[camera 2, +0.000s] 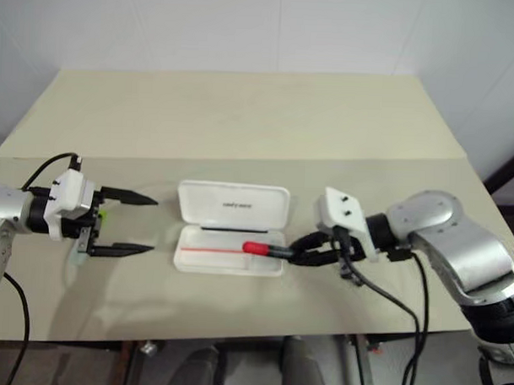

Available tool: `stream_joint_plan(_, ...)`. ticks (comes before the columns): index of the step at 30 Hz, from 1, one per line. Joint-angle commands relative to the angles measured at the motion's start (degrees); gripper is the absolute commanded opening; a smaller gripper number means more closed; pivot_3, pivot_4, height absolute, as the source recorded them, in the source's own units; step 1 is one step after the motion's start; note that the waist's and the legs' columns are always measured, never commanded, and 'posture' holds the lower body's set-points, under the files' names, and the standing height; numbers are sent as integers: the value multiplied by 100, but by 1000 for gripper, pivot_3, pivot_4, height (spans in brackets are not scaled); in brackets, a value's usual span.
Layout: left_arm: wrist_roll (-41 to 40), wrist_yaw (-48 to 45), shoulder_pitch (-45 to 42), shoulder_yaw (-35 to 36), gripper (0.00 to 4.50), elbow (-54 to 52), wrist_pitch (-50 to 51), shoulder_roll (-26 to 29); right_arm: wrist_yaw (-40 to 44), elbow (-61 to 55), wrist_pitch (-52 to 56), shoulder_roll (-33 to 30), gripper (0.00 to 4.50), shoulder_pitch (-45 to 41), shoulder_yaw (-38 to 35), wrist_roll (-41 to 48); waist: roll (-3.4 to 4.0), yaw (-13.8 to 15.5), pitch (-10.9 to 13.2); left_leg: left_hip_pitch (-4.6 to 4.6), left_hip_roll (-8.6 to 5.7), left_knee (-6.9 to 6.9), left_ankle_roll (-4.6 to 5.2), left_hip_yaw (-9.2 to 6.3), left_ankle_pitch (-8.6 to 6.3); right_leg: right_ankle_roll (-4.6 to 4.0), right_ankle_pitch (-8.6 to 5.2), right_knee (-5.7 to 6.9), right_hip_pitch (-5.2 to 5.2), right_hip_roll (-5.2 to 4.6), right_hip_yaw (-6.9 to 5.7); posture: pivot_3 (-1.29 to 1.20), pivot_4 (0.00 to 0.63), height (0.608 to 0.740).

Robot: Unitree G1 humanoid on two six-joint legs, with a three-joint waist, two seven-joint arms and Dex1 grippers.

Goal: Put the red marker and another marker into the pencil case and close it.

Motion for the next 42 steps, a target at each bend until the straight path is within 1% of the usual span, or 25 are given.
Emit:
stream_joint_plan(1, 37, -77, 151, 262, 4500, -5, -98, 250, -251, 48, -59, 274, 565, -333, 396, -478, 0, -4, 0, -3, 0, -4, 0, 0, 0, 4, 2, 1, -4, 0, -1, 0, 150, 740)
stream_joint_plan(6, 25, -27, 560, 549, 4500, -69, -88, 459, -294, 522, -459, 633, 565, -675, 1022, -1276, 0, 1, 0, -7, 2, -7, 3, -1, -10, 19, 10, 1, -9, 1, -6, 0, 150, 740)
stream_joint_plan(12, -95, 191, 1090, 902, 4500, -486, 115, 488, -507, 1095, -518, 1408, 565, -1186, 1499, -1895, 0, -1, 0, -7, 4, -6, 3, -2, -14, 18, 10, 3, -9, 0, -7, 0, 150, 740)
stream_joint_plan(17, -165, 357, 1522, 1221, 4500, -859, 306, 487, -621, 1378, -462, 1897, 565, -1407, 1670, -2199, -1, -10, -1, -5, 7, -7, 2, -8, -14, 19, 10, 15, -11, 2, -13, 0, 150, 740)
stream_joint_plan(23, -182, 468, 1716, 1391, 4500, -1069, 453, 467, -548, 1386, -270, 2128, 565, -1459, 1740, -2291, -2, 3, -1, -6, 6, -7, 1, -14, -15, 15, 8, 19, -12, 1, -18, 0, 150, 740)
stream_joint_plan(25, -180, 485, 1709, 1395, 4500, -1099, 488, 458, -509, 1388, -291, 2128, 1303, -1452, 1764, -2321, -2, -1, -1, -5, 6, -6, 1, -14, -15, 15, 8, 19, -12, 1, -17, 0, 150, 740)
stream_joint_plan(26, -179, 490, 1706, 1394, 4500, -1109, 500, 456, -503, 1395, -312, 2126, 1563, -1449, 1771, -2337, -2, -3, -1, -5, 6, -6, 1, -13, -15, 15, 8, 18, -12, 1, -17, 0, 150, 740)
stream_joint_plan(34, -166, 521, 1463, 1245, 4500, -1082, 556, 449, -499, 1487, -341, 2180, 4483, -1573, 1554, -2278, -1, -18, -1, -4, 6, -10, 1, -13, -15, 17, 9, 19, -14, 2, -18, 0, 150, 740)
stream_joint_plan(38, -165, 509, 1410, 1233, 4500, -1065, 560, 461, -444, 1466, -251, 2213, 4483, -1621, 1381, -2119, -1, -13, -1, -5, 6, -11, 1, -14, -15, 19, 10, 21, -14, 3, -19, 0, 150, 740)
stream_joint_plan(42, -166, 516, 1395, 1231, 4500, -1091, 582, 456, -195, 1311, -42, 2240, 4483, -1595, 996, -1573, -2, -10, -1, -5, 6, -11, 1, -14, -15, 18, 10, 19, -13, 2, -18, 0, 150, 740)
